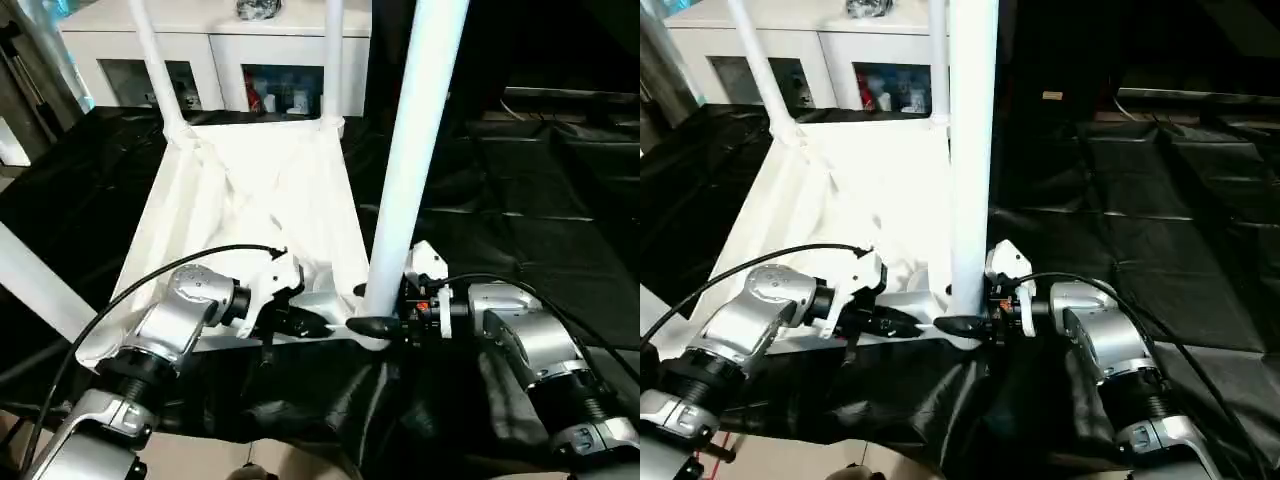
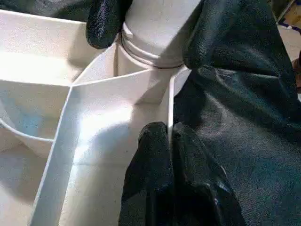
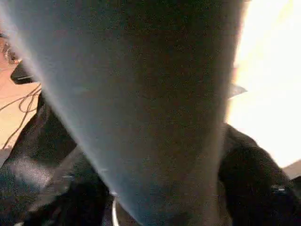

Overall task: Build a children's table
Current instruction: Rotate leg to tighten

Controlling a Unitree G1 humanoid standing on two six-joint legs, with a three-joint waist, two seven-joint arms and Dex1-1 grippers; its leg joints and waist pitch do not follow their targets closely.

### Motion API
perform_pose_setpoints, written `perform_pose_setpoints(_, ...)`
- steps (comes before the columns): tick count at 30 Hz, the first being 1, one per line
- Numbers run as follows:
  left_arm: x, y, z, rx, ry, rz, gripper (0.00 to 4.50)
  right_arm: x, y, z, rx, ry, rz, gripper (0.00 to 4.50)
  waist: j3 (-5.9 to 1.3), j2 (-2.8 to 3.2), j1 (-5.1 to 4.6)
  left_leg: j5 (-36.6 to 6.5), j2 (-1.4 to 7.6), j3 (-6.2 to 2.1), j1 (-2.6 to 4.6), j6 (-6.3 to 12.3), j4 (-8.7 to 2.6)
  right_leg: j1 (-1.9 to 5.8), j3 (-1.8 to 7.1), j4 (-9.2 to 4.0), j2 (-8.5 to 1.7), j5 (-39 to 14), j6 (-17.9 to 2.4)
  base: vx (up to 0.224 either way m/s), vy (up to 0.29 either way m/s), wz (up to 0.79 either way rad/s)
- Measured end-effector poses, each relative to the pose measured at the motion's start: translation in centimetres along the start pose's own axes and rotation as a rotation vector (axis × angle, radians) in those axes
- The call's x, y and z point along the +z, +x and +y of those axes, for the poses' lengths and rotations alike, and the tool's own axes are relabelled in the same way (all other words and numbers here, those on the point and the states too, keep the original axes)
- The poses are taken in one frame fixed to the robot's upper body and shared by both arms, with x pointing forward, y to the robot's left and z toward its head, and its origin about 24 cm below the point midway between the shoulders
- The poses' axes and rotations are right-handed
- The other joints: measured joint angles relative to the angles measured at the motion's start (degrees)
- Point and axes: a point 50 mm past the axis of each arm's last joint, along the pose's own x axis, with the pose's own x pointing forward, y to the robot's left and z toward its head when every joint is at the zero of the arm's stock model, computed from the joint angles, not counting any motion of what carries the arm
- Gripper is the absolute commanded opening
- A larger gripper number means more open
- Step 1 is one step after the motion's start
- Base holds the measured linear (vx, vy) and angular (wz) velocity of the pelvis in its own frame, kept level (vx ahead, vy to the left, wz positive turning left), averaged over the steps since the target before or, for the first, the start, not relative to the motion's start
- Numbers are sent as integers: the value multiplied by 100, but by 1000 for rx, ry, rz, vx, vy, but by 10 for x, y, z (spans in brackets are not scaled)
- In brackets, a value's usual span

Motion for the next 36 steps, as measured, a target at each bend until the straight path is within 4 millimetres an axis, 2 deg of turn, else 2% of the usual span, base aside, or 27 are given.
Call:
perform_pose_setpoints(5,2,5,5,70,-1,-15,0,0,1,-7,-105,4,-21,258,-1,2,-22,2,0,1,8,-1,6,3,3,6,0,-2,3,0,0,0)
perform_pose_setpoints(8,5,11,15,176,-26,-28,0,2,8,-20,-274,37,-56,254,1,-4,-115,4,0,0,13,-3,13,2,2,9,0,-9,17,0,0,0)
perform_pose_setpoints(10,9,16,21,250,-39,-36,0,5,15,-30,-403,67,-73,252,1,-3,-218,4,-1,0,16,-3,18,4,4,9,0,-8,17,0,0,0)
perform_pose_setpoints(13,15,25,29,349,-54,-42,0,9,26,-40,-584,119,-108,251,-2,1,-304,4,-1,0,18,-3,16,4,4,7,0,-8,16,0,0,0)
perform_pose_setpoints(18,19,33,35,439,-70,-51,0,13,42,-47,-771,141,-152,251,-15,21,-322,3,-2,0,16,-4,7,4,2,7,0,1,3,0,0,0)
perform_pose_setpoints(21,20,32,35,441,-71,-55,0,14,43,-46,-778,123,-170,251,-17,28,-314,2,-2,0,15,-4,-3,2,1,6,0,5,-5,0,0,0)
perform_pose_setpoints(22,20,32,35,439,-71,-55,0,14,43,-46,-777,122,-171,307,-17,28,-315,2,-2,0,13,-4,-6,2,0,6,0,6,-5,0,0,0)
perform_pose_setpoints(26,19,29,35,417,-60,-52,0,12,42,-44,-709,116,-169,327,-15,25,-319,2,0,-1,14,-4,-7,1,-4,6,1,6,-5,0,0,0)
perform_pose_setpoints(27,18,27,35,411,-53,-52,0,12,40,-44,-691,110,-168,358,-15,25,-318,2,0,-1,14,-4,-6,0,-4,6,1,6,-6,0,0,0)
perform_pose_setpoints(28,18,26,34,404,-49,-51,0,12,38,-44,-671,99,-165,367,-14,24,-315,2,0,-1,13,-4,-4,0,-4,5,1,6,-6,0,0,0)
perform_pose_setpoints(33,14,20,32,353,-36,-48,0,8,28,-38,-532,41,-133,371,-12,21,-289,2,0,-1,9,-3,-5,-1,-5,0,1,7,-7,0,0,0)
perform_pose_setpoints(36,11,15,27,286,-27,-47,0,4,16,-31,-406,8,-104,371,-12,21,-228,1,-1,-1,8,-2,-9,-1,-5,-2,0,6,-6,0,0,0)
